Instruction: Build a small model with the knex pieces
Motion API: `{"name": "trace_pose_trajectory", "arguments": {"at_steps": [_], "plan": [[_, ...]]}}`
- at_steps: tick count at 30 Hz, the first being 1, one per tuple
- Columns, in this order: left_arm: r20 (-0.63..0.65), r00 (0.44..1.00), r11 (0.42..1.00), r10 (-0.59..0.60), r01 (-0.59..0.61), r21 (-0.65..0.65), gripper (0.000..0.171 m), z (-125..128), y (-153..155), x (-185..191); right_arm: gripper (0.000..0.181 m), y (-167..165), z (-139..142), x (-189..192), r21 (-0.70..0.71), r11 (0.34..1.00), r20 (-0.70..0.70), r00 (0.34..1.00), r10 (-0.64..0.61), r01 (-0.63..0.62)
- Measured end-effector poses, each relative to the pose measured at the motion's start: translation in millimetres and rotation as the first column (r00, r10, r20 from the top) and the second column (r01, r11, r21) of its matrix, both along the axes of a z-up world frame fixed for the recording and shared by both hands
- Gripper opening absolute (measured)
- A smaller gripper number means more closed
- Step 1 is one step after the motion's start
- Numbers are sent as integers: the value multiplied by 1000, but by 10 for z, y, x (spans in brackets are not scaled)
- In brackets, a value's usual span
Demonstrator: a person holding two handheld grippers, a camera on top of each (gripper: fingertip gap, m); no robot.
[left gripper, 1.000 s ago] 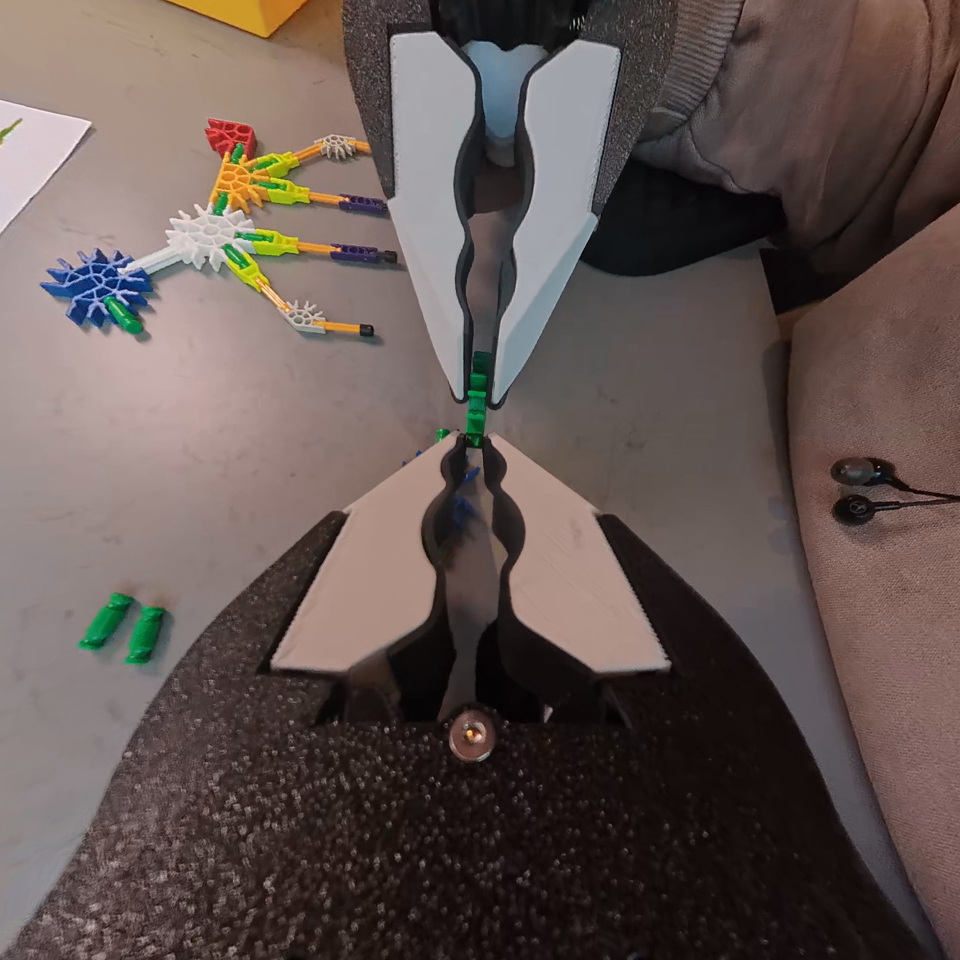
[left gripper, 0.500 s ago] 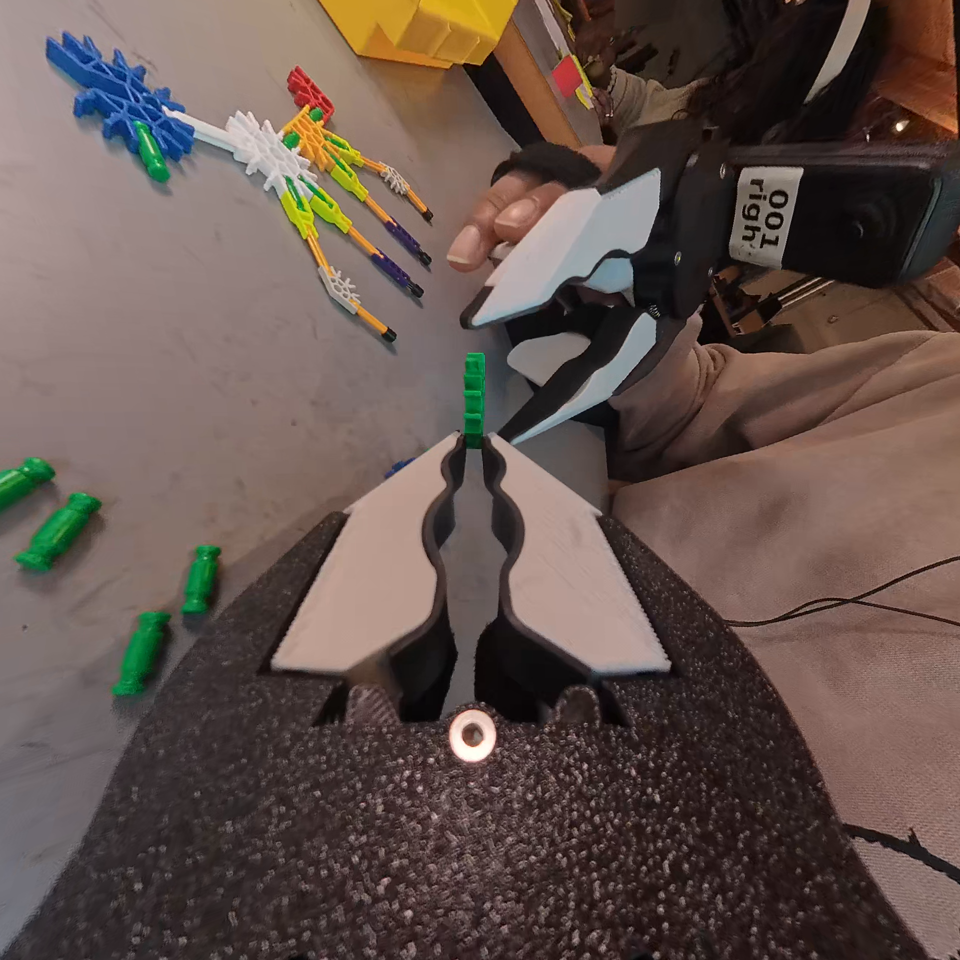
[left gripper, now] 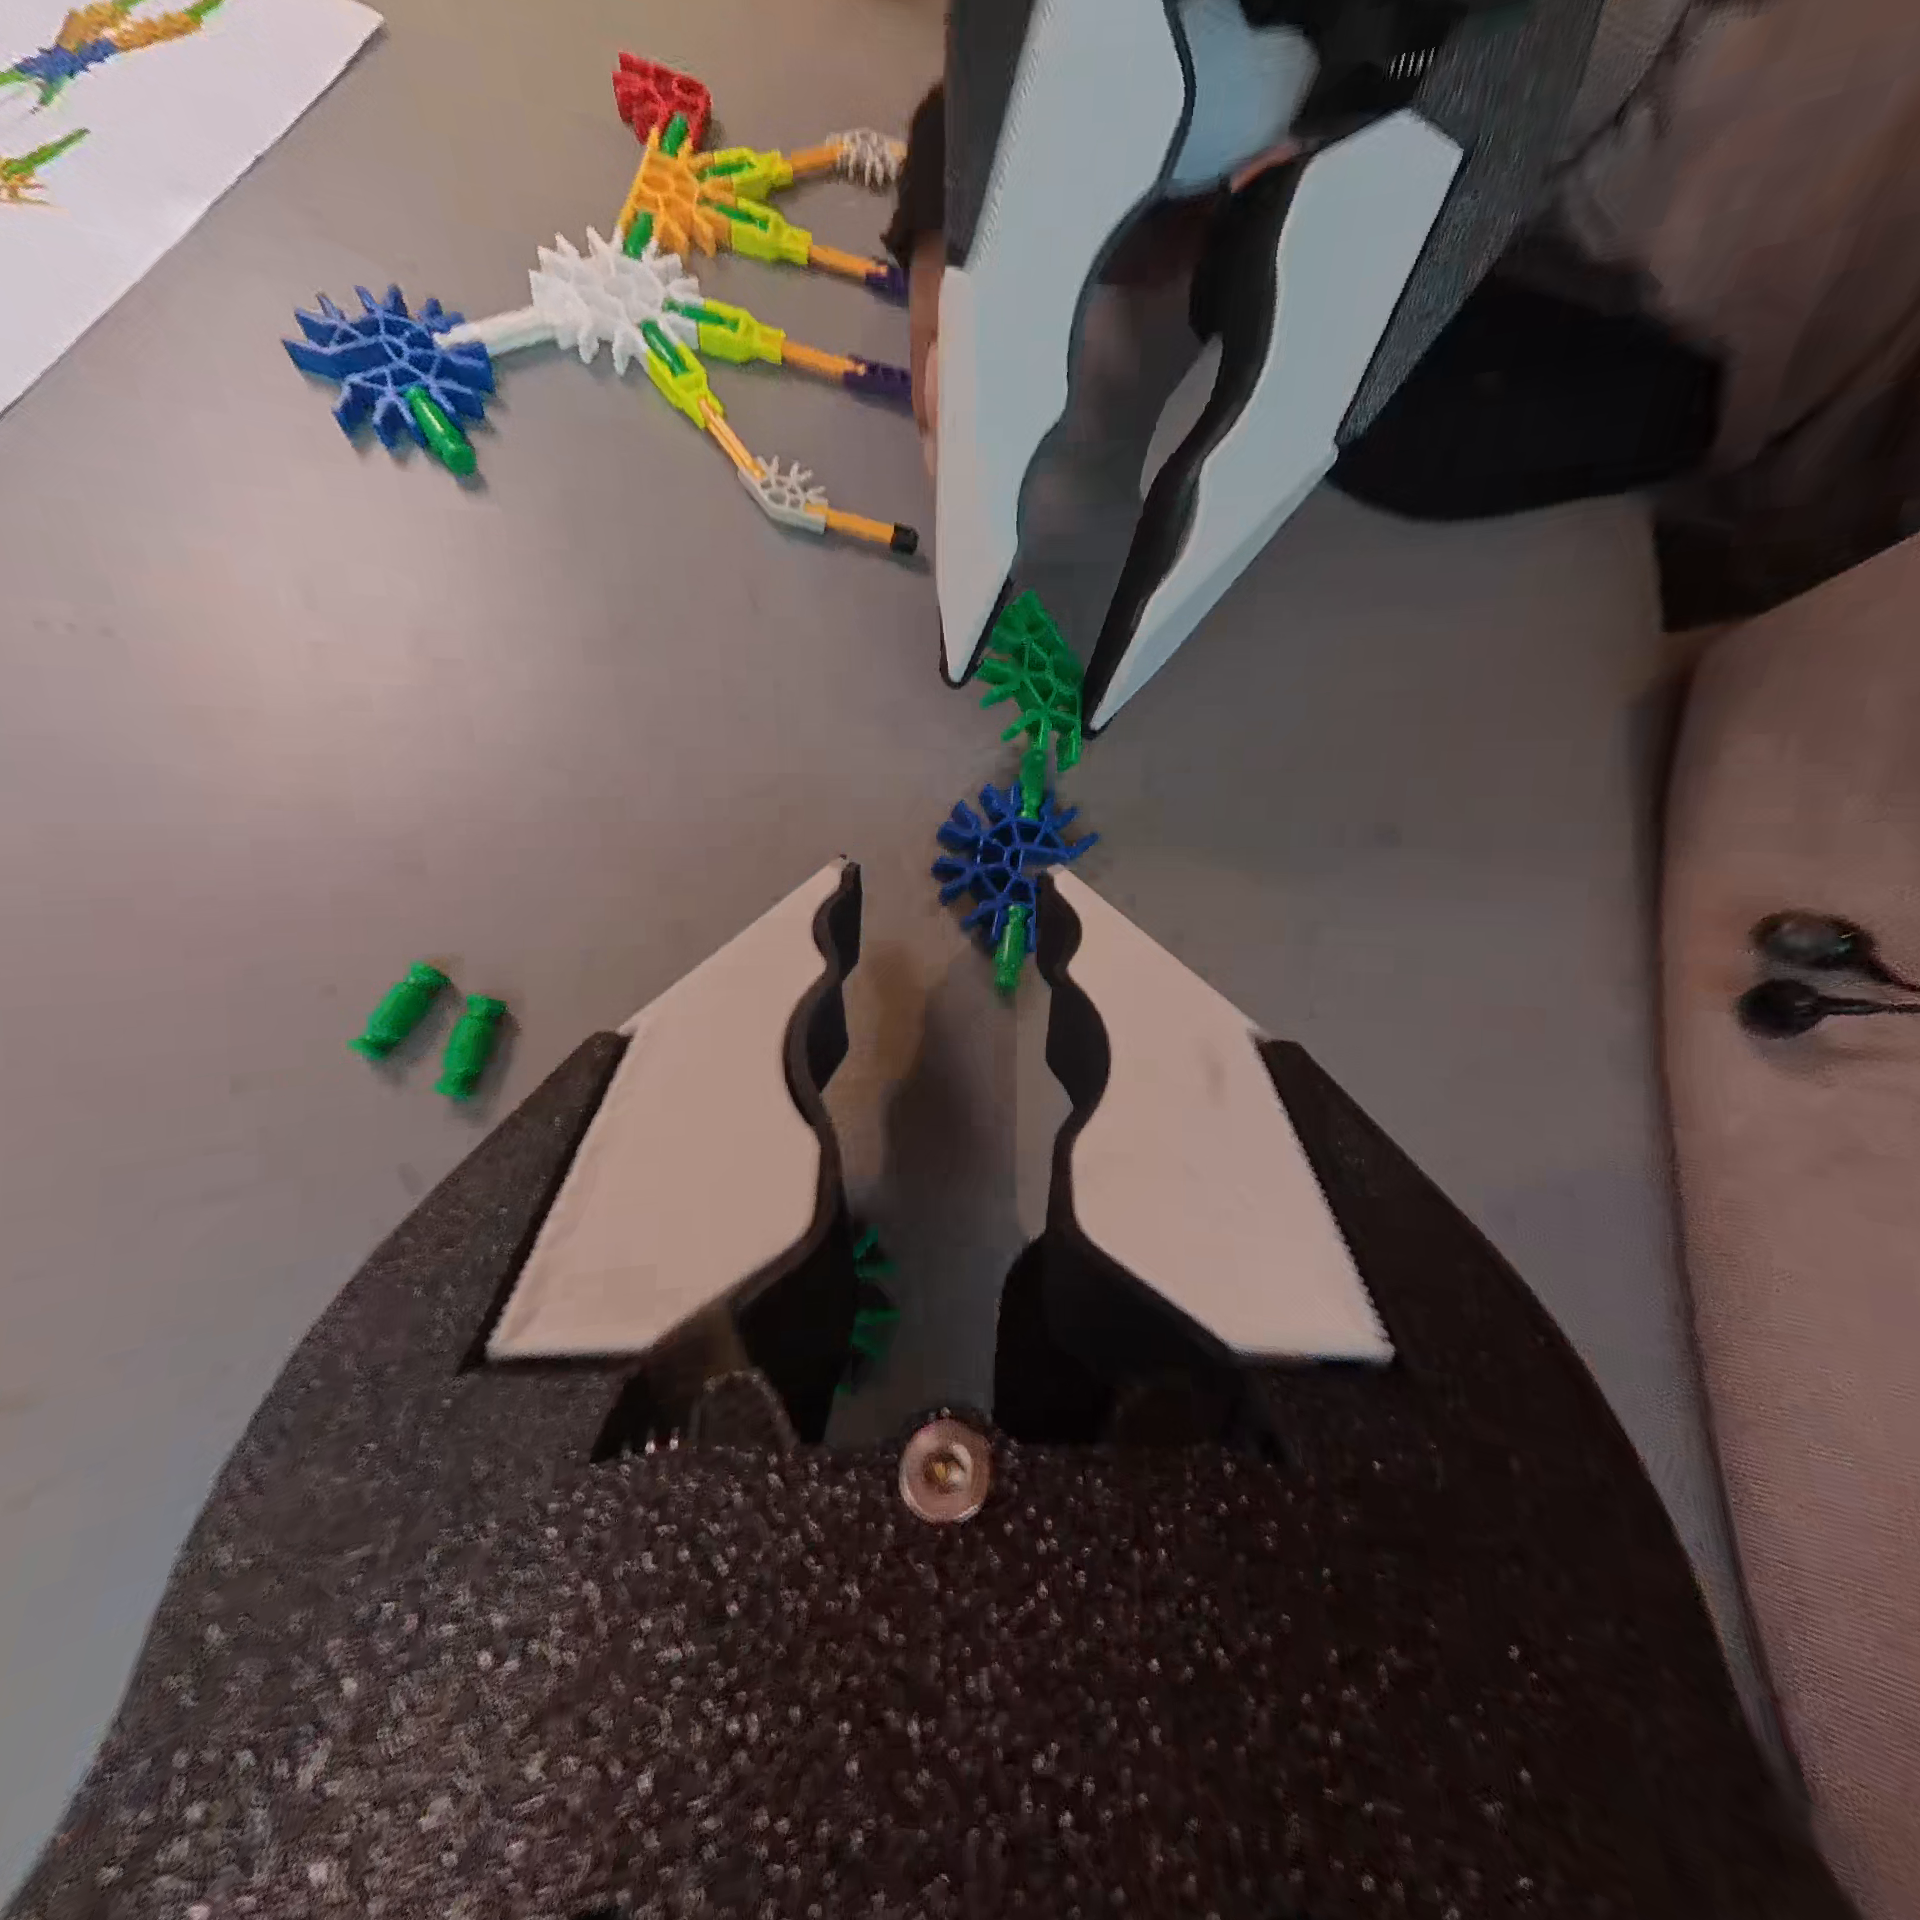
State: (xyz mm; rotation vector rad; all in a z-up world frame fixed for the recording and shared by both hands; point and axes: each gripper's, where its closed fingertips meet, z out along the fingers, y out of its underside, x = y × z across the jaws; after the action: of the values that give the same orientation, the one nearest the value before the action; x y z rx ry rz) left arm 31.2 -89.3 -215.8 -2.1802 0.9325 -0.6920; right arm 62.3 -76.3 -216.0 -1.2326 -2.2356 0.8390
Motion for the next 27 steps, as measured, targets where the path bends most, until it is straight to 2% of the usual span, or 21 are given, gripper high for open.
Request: {"name": "trace_pose_trajectory", "arguments": {"at_steps": [3, 7, 16, 22, 27], "plan": [[-60, 998, 999, -26, 27, 20, 32, -78, -35, 38, 23, -20, -99, -4, 10, 1000, 93, 995, 22, -23], [-50, 999, 1000, -22, 21, -19, 28, -96, -61, 21, 23, -22, -112, -5, -12, 1000, 112, 994, 3, -2], [-83, 996, 999, -42, 42, -5, 21, -104, -100, 29, 23, 50, -132, 37, -8, 999, 166, 985, -45, 47], [-84, 996, 999, -35, 35, -6, 21, -107, -98, 30, 24, 52, -132, 23, -2, 998, 175, 983, -54, 55], [-83, 996, 999, -34, 34, 3, 21, -88, -98, 29, 32, 63, -43, 5, -12, 997, 128, 989, -74, 77]]}}
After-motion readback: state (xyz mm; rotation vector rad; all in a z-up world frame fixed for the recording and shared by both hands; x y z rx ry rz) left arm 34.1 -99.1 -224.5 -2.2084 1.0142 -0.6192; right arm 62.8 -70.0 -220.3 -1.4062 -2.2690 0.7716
